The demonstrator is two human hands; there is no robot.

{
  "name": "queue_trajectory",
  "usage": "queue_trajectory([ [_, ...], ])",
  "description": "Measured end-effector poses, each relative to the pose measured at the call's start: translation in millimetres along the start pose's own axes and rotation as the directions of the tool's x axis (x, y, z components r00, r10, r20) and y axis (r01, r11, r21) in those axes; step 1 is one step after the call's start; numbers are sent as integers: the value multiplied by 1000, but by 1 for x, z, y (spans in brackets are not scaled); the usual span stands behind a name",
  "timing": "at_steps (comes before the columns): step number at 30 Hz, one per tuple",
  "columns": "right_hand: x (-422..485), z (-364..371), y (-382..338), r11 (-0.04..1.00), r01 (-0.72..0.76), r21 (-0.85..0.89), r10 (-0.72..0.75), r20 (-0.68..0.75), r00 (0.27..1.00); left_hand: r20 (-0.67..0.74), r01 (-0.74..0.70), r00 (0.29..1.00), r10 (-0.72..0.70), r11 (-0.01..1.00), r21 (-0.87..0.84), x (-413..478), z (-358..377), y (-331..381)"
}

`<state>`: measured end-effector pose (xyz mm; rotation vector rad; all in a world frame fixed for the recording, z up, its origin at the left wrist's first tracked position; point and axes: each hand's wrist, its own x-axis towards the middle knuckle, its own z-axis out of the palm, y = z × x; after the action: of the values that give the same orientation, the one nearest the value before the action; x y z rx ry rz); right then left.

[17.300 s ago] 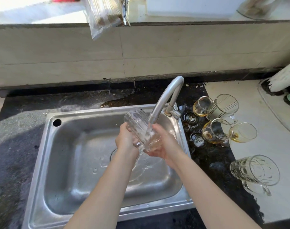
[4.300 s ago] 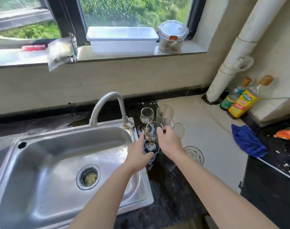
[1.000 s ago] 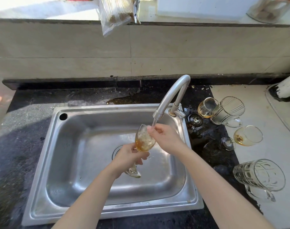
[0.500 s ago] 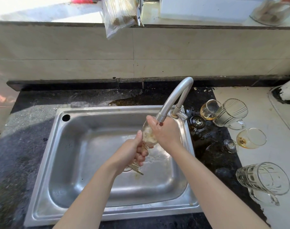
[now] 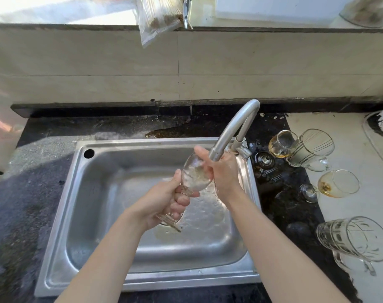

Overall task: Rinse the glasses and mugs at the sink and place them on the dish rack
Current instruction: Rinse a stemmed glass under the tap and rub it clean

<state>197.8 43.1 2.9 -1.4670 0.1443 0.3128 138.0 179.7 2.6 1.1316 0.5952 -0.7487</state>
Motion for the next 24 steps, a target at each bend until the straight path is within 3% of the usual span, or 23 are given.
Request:
queue_trajectory([
  [2, -2, 3, -2, 999, 36, -25, -35, 55, 998, 57, 101, 994, -92, 980, -172, -2, -1, -1],
  [4, 0, 5, -3, 994, 2, -105, -2, -7, 1000, 60, 115, 992, -107, 983, -145, 0, 2, -1],
  [7, 15, 1, 4, 955, -177, -239, 136, -177, 975, 31, 74, 997, -76, 995, 69, 3, 7, 4],
  [9, 23, -2, 13, 923, -241, -299, 164, -260, 952, 22, -21, 1000, 15, 938, 346, 4, 9, 8],
  [11, 25, -4, 16, 927, -213, -307, 115, -307, 945, 15, -97, 994, 104, 859, 503, 6, 12, 11],
  [13, 22, -3, 14, 952, -98, -290, 27, -241, 970, 26, -126, 991, 129, 881, 455, 8, 14, 14],
  [15, 15, -3, 10, 918, 9, -396, -78, -156, 985, 64, -152, 988, 139, 918, 367, 8, 14, 17],
  [17, 15, -6, 13, 889, 22, -458, -96, -140, 985, 76, -161, 987, 142, 894, 419, 8, 14, 19],
  [19, 21, -11, 16, 930, -89, -357, 22, -187, 982, 59, -154, 987, 147, 806, 571, 9, 15, 22],
  [21, 25, -19, 14, 950, -274, -150, 246, -183, 952, 44, -139, 988, 147, 731, 668, 8, 16, 24],
  [24, 27, -27, 17, 905, -425, 28, 425, -122, 897, -4, -142, 981, 193, 735, 663, 5, 18, 28],
])
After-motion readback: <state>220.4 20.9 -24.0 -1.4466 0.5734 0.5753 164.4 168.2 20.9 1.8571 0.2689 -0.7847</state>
